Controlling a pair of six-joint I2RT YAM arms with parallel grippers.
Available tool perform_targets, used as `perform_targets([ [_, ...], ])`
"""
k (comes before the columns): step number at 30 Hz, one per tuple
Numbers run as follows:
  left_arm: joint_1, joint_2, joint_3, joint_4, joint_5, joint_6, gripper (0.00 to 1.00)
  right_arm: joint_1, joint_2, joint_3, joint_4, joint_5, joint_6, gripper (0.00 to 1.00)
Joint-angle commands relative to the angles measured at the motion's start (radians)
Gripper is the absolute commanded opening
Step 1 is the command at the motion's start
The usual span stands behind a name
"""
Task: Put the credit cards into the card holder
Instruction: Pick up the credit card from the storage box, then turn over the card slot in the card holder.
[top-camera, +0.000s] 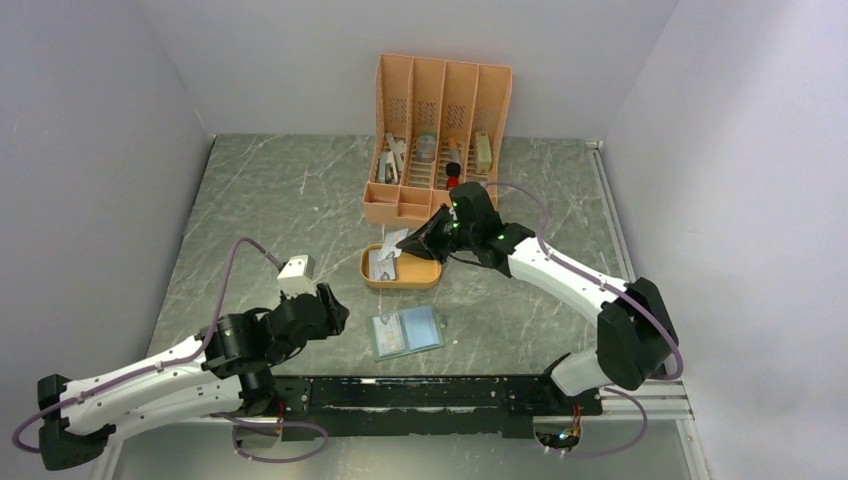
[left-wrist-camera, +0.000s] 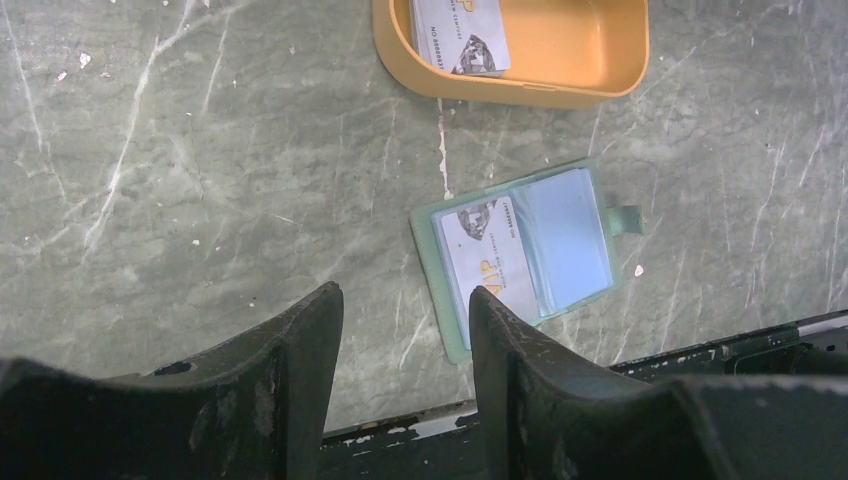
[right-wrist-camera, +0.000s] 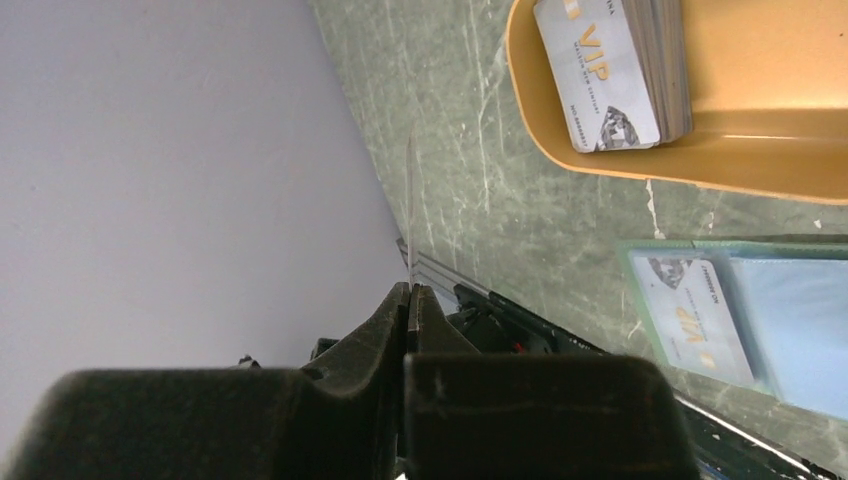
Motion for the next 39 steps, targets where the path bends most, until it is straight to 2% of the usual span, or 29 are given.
perform_targets([
  [1,-0.005,-0.014,0.037,-0.015,-0.028,-0.006,0.54,-0.002,-0.034,-0.024,0.043,-0.046,0.009,0.00],
  [4,-0.005,-0.011,0.035,0.001,-0.015,0.004,0.55,-0.003,-0.045,-0.039,0.071,-0.075,-0.057,0.00],
  [6,-0.005,-0.010,0.032,0.040,0.027,0.047,0.57,-0.004,-0.063,-0.039,0.084,-0.102,-0.209,0.00],
  [9,-0.005,0.006,0.017,0.146,0.144,0.141,0.60,0.012,-0.122,-0.032,-0.060,-0.069,-0.493,0.00],
  [11,-0.005,0.032,-0.003,0.233,0.234,0.185,0.63,0.025,-0.185,-0.088,-0.126,-0.034,-0.638,0.00],
  [15,-0.007,0.158,-0.033,0.383,0.335,0.178,0.68,0.026,-0.301,-0.228,-0.226,0.017,-0.778,0.00],
  [22,-0.040,0.439,0.015,0.566,0.402,0.178,0.71,0.026,-0.427,-0.419,-0.207,-0.003,-0.766,0.00],
  [30,-0.064,0.686,0.138,0.536,0.336,0.154,0.68,0.029,-0.418,-0.498,-0.172,-0.027,-0.754,0.00],
  [39,-0.065,0.824,0.211,0.516,0.302,0.157,0.67,0.030,-0.433,-0.529,-0.176,-0.036,-0.758,0.00],
])
